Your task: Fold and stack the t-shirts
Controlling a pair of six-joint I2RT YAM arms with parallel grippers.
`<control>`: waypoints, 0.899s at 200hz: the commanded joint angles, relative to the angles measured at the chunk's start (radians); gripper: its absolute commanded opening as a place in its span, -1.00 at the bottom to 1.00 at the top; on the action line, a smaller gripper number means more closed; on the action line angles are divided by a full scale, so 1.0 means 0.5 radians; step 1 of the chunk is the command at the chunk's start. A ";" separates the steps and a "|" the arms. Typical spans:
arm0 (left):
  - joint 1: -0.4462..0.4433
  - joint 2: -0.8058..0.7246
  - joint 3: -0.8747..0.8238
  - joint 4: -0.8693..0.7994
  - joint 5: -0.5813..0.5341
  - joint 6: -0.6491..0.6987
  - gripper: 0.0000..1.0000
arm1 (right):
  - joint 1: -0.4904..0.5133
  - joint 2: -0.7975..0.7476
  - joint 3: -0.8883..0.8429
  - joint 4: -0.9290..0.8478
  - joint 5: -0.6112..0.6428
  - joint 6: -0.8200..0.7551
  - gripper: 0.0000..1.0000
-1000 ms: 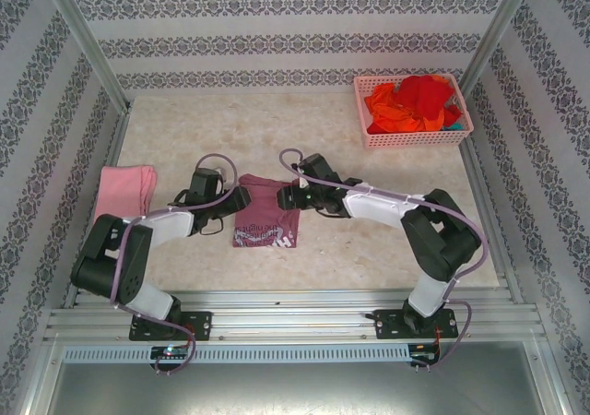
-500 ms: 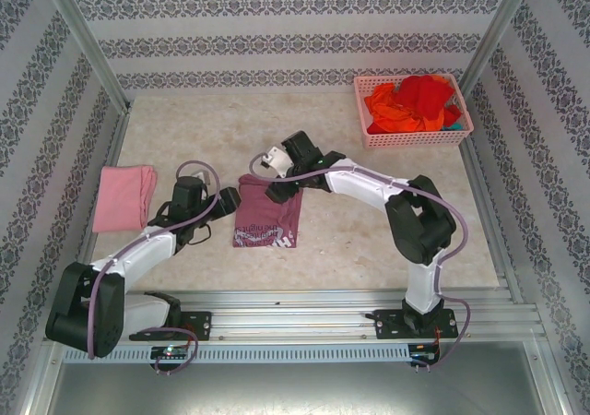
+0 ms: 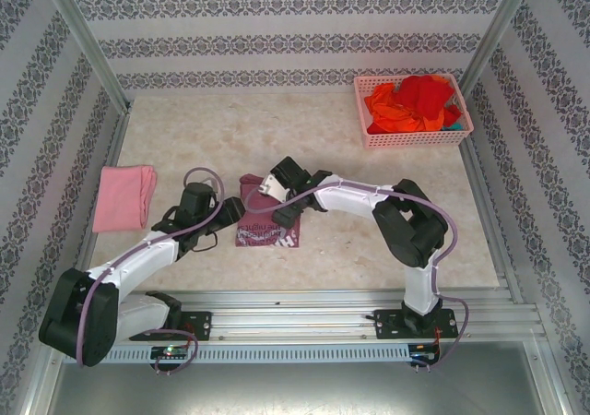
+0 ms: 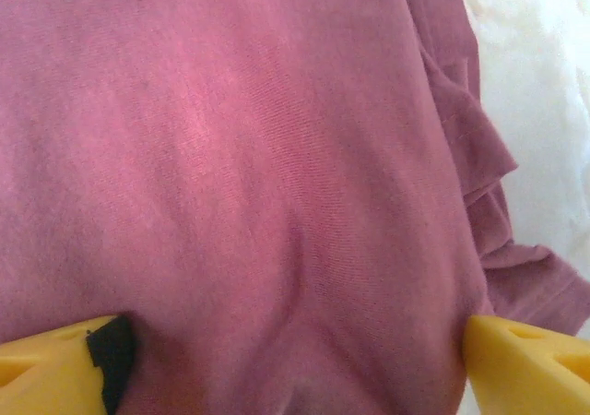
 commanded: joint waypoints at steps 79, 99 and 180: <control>-0.087 0.292 -0.011 0.282 -0.065 -0.084 0.28 | -0.268 -0.120 0.019 0.080 -0.350 0.755 0.56; -0.088 0.303 0.015 0.311 -0.075 -0.040 0.39 | -0.334 -0.227 -0.132 0.234 -0.445 1.115 0.60; -0.091 0.773 0.293 0.404 0.070 0.033 0.41 | -0.402 -0.086 -0.365 0.500 -0.942 1.877 0.47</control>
